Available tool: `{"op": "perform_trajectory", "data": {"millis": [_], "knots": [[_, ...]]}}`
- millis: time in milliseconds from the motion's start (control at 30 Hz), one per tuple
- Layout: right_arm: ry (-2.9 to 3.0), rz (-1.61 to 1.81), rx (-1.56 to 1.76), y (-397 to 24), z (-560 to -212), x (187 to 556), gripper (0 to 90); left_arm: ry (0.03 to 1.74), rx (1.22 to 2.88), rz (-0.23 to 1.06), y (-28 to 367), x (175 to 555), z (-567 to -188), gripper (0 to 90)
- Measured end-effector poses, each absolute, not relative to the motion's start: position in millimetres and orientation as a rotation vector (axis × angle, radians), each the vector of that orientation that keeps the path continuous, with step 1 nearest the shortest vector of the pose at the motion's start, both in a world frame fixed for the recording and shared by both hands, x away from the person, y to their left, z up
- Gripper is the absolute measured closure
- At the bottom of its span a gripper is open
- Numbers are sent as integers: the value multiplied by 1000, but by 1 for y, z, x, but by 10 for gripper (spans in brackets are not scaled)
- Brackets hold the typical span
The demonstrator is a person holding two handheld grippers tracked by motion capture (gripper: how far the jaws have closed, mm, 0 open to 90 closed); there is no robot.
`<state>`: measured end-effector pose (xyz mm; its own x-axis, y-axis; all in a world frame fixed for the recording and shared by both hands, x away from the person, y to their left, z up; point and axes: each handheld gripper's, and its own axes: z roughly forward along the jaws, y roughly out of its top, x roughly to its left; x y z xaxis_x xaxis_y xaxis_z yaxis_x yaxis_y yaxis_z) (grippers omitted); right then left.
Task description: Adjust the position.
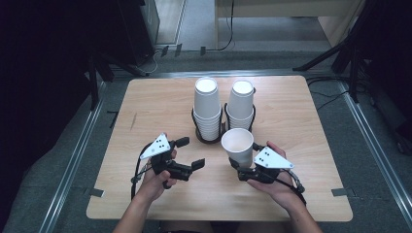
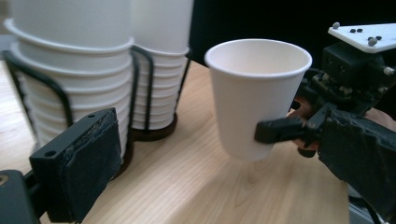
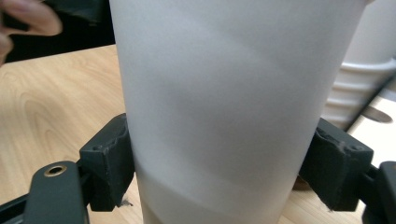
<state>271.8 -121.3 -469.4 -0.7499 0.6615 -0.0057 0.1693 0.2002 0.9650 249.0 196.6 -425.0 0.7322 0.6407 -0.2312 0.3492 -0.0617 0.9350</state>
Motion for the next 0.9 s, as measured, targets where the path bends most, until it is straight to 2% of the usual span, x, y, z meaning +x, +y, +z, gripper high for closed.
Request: {"op": "perform_trajectory", "data": {"millis": [433, 900], "knots": [[1945, 1530, 948, -158, -477, 292, 208, 955, 1633, 463, 243, 231, -439, 0], [1833, 1442, 1222, -188, -489, 315, 208, 1154, 1564, 508, 300, 206, -465, 0]]}}
